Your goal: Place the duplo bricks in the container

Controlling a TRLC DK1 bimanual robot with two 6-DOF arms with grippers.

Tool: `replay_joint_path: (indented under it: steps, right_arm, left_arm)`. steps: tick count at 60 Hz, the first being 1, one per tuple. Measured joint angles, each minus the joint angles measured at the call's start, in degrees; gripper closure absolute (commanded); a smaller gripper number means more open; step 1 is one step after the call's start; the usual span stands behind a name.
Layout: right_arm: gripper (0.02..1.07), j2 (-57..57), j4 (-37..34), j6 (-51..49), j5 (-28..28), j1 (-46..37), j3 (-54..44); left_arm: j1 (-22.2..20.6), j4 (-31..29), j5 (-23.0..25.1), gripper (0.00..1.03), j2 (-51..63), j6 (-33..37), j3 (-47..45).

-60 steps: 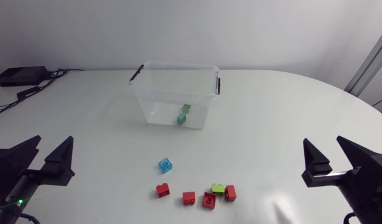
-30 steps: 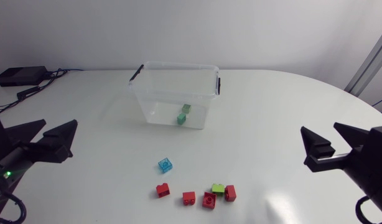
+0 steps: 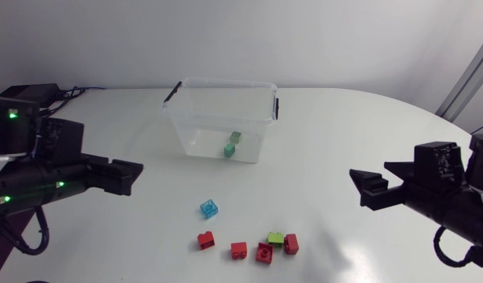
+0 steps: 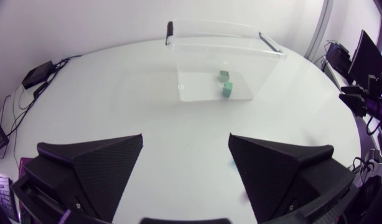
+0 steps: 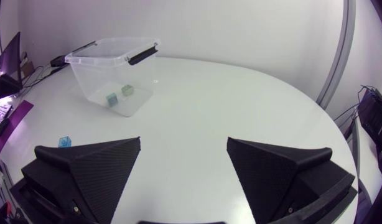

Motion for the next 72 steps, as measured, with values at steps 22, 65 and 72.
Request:
replay_joint_path:
  steps: [22,65,72]
  right_arm:
    - [0.07,10.1,-4.9,-1.6,-4.9,0.0,4.4]
    - [0.07,25.3,-17.9,-24.7,-4.3,6.7,11.8]
    - [0.07,26.7,-18.1,-26.2,-6.5,8.7,11.8]
  left_arm:
    - [-4.6,-3.2,1.9,0.07,15.2,16.0,7.5]
    - [-15.3,-9.2,17.5,0.11,32.2,31.4,7.7]
    - [-17.7,-9.2,17.6,0.12,35.4,31.6,7.7]
